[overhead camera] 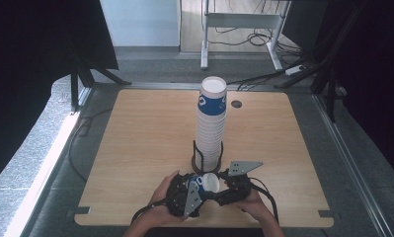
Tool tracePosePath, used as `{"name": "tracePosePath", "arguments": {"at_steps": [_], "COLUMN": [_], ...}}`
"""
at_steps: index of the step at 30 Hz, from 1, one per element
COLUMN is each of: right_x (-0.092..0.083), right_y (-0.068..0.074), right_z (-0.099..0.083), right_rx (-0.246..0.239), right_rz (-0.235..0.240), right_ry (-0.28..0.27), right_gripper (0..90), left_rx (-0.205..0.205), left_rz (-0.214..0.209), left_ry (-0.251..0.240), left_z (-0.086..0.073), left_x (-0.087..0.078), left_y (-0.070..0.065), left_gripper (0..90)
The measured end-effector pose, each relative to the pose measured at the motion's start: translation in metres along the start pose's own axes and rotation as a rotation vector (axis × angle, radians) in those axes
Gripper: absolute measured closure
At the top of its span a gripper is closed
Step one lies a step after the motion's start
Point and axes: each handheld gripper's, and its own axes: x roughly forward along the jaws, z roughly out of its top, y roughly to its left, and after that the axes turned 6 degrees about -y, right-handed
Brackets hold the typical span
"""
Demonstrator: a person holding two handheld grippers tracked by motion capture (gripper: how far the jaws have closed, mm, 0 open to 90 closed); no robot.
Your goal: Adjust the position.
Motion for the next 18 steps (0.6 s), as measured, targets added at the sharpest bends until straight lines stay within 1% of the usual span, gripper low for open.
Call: {"name": "tracePosePath", "arguments": {"at_steps": [6, 9, 10, 11, 12, 15, 16, 18], "right_x": [0.0, 0.0, 0.0, 0.0, -0.001, -0.004, -0.009, -0.014], "right_y": [0.0, 0.0, 0.0, 0.0, 0.0, -0.001, 0.0, 0.002], "right_z": [0.0, 0.0, 0.001, 0.001, 0.002, 0.003, 0.005, 0.009], "right_rx": [0.013, 0.008, 0.01, 0.01, 0.017, 0.018, 0.002, -0.02], "right_rz": [0.003, -0.002, -0.01, -0.01, -0.022, -0.027, -0.038, -0.046], "right_ry": [0.001, 0.003, 0.005, 0.005, 0.002, -0.005, -0.006, -0.004], "right_gripper": [25.6, 24.9, 21.0, 21.0, 19.4, 18.4, 18.4, 18.6], "left_rx": [0.002, 0.006, 0.004, 0.004, 0.002, 0.005, 0.006, 0.014], "left_rz": [-0.011, -0.012, -0.014, -0.014, -0.012, -0.011, -0.012, -0.007], "left_ry": [-0.01, -0.009, -0.009, -0.009, -0.005, 0.002, 0.004, 0.013], "left_z": [-0.001, -0.001, -0.002, -0.002, -0.003, -0.004, -0.004, -0.004], "left_x": [-0.001, -0.001, -0.001, -0.001, -0.001, -0.001, -0.001, -0.002], "left_y": [0.001, 0.002, 0.002, 0.002, 0.002, 0.003, 0.003, 0.004], "left_gripper": [19.1, 19.5, 19.5, 19.5, 19.5, 19.5, 19.5, 19.5]}}
